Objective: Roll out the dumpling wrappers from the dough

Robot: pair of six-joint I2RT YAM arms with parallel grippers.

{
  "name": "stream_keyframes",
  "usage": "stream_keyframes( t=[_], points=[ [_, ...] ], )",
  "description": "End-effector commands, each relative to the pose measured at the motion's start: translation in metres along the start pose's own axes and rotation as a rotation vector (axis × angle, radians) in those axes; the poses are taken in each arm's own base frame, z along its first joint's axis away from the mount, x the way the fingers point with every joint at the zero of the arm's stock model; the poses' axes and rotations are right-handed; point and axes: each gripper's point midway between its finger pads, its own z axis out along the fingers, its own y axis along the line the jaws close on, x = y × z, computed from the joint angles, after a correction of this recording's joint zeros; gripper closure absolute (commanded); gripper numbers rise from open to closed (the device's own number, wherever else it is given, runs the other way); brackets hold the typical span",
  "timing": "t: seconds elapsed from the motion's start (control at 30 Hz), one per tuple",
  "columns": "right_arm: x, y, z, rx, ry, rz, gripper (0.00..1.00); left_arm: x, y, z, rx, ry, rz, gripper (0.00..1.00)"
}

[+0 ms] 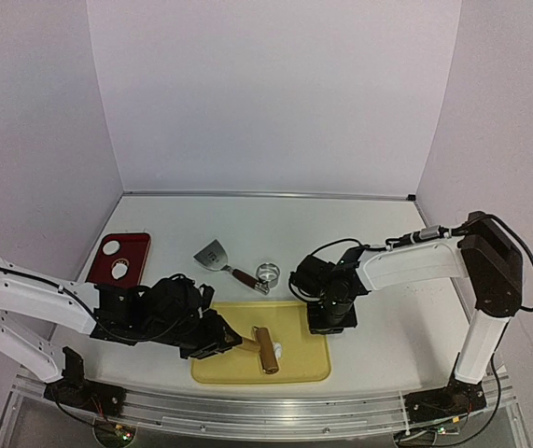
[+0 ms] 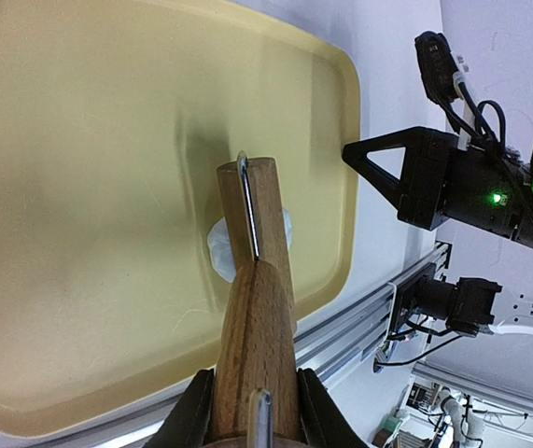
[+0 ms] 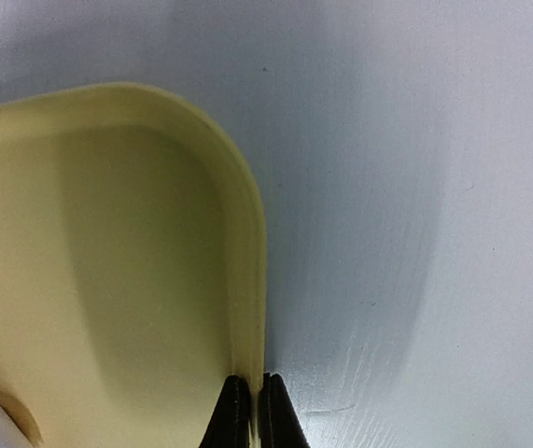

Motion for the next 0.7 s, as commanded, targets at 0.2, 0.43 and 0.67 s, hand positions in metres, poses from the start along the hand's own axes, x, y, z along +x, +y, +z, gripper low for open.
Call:
stream_keyframes(
  t=[0.2,0.43,0.67],
  points=[
    [0.02,-0.003,0.027,0.031,0.056,-0.042,1.0,0.021,0.065,0.033,-0.266,0.108,0.031,1.0],
    [0.019,-0.004,0.025,0.03,0.05,-0.042,1.0,0.018,0.072,0.024,-0.289,0.086,0.017,1.0],
    [0.019,-0.003,0.026,0.03,0.052,-0.044,1.0,0.018,0.087,0.0,-0.288,0.056,-0.041,1.0]
  ],
)
